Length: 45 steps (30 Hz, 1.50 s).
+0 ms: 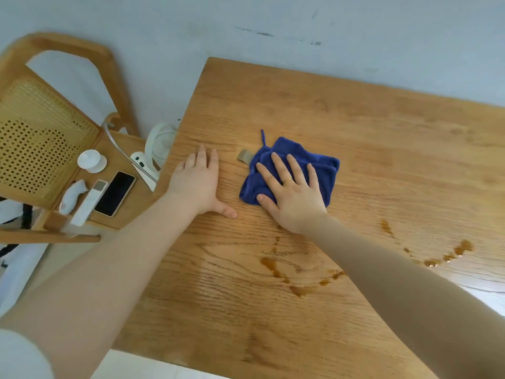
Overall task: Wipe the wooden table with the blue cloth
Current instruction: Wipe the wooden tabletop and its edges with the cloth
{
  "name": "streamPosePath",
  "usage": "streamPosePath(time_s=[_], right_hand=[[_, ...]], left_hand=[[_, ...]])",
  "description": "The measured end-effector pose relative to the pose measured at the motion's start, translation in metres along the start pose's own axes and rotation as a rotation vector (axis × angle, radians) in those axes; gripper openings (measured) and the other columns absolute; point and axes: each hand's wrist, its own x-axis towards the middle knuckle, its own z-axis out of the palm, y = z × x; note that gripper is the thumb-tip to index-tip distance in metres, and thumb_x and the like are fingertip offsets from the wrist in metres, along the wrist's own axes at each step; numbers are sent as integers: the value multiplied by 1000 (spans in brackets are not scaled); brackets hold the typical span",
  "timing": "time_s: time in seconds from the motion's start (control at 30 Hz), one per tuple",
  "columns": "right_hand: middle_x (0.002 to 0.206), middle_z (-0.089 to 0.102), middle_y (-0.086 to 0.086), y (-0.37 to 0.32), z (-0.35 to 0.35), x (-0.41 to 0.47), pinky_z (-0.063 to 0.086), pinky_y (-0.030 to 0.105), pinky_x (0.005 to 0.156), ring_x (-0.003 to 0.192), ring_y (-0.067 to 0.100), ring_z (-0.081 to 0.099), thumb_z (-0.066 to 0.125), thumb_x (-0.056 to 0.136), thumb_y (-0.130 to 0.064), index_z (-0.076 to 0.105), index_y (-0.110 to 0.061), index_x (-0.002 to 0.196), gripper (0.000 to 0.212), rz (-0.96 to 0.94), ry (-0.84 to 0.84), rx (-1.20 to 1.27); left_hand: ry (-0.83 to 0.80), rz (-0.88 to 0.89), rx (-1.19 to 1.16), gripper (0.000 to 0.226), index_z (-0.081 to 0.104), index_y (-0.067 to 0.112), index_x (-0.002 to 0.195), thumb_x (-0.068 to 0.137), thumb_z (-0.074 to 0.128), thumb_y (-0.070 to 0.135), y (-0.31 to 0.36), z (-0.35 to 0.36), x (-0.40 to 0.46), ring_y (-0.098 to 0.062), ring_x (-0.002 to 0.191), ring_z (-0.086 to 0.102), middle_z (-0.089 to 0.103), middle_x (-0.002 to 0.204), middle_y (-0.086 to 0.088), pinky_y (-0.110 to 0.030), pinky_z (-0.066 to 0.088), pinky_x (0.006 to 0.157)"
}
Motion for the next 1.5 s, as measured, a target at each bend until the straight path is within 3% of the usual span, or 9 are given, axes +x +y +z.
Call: streamPosePath(time_s=[0.1, 0.37, 0.67, 0.83, 0.93, 1.2, 1.33, 1.4, 1.5], right_hand=[[158, -7, -6, 10, -5, 14, -8, 50, 113, 145, 21, -10, 21, 94, -59, 0, -42, 147, 60, -58, -1, 15], [159, -6, -2, 7, -22, 99, -6, 54, 113, 144, 27, -10, 19, 95, -56, 3, -37, 148, 59, 104, 26, 88], [159, -3, -5, -5, -12, 64, -7, 51, 113, 145, 23, -7, 22, 94, -57, 4, -39, 147, 59, -253, 11, -1], [159, -1, -5, 5, -21, 126, -7, 54, 113, 145, 24, -6, 20, 95, -57, 8, -38, 148, 58, -66, 47, 74], [159, -4, -4, -1, -25, 123, -9, 59, 110, 145, 25, -8, 18, 94, -57, 6, -35, 148, 59, -47, 21, 33], [158, -6, -8, -14, -14, 72, -11, 57, 111, 145, 20, -10, 22, 93, -59, 1, -43, 146, 59, -298, -10, -19], [159, 1, -9, -13, -22, 132, -8, 57, 111, 145, 21, -4, 24, 92, -60, 9, -44, 146, 58, -118, 54, 54], [159, -3, -6, -20, -24, 153, -11, 59, 109, 145, 26, -7, 22, 91, -63, 8, -44, 146, 59, 8, 61, 53], [158, -12, 3, -31, -25, 148, -13, 60, 109, 142, 36, -15, 21, 90, -65, 2, -48, 145, 60, 113, 28, 42]], left_hand=[[2, 5, 28, 144, -5, 11, 149, 45, 64, 81, -1, -4, 7, -32, 143, 8, -5, 156, -17, -43, 23, 113], [-25, -14, 21, 144, -7, 13, 149, 44, 68, 77, 1, -4, 7, -29, 144, 6, -9, 157, -14, -41, 25, 112], [-36, -34, -43, 142, -6, 16, 148, 45, 71, 74, -1, -10, 5, -26, 145, 1, -11, 157, -10, -40, 22, 114], [-32, -48, -49, 144, -6, 19, 149, 41, 74, 72, 2, -6, 5, -24, 145, 3, -12, 157, -9, -39, 26, 112], [-28, -47, -88, 144, -7, 18, 149, 42, 74, 72, 1, -6, 3, -21, 146, 0, -14, 157, -6, -36, 22, 114], [51, -38, -178, 145, -6, 12, 148, 43, 69, 76, -7, 2, 3, -18, 145, -2, -10, 158, -4, -36, 8, 117], [51, 14, -151, 144, -8, 12, 148, 45, 68, 77, -12, 5, 7, -19, 146, -1, -10, 158, -6, -38, 3, 118], [32, 55, -179, 133, -2, 13, 149, 53, 71, 70, -19, 0, 10, -20, 145, 8, -4, 158, -5, -38, 12, 118], [42, 103, -347, 105, 13, 18, 148, 70, 71, 54, -38, -12, 16, -21, 136, 32, 23, 154, -3, -38, 34, 108]])
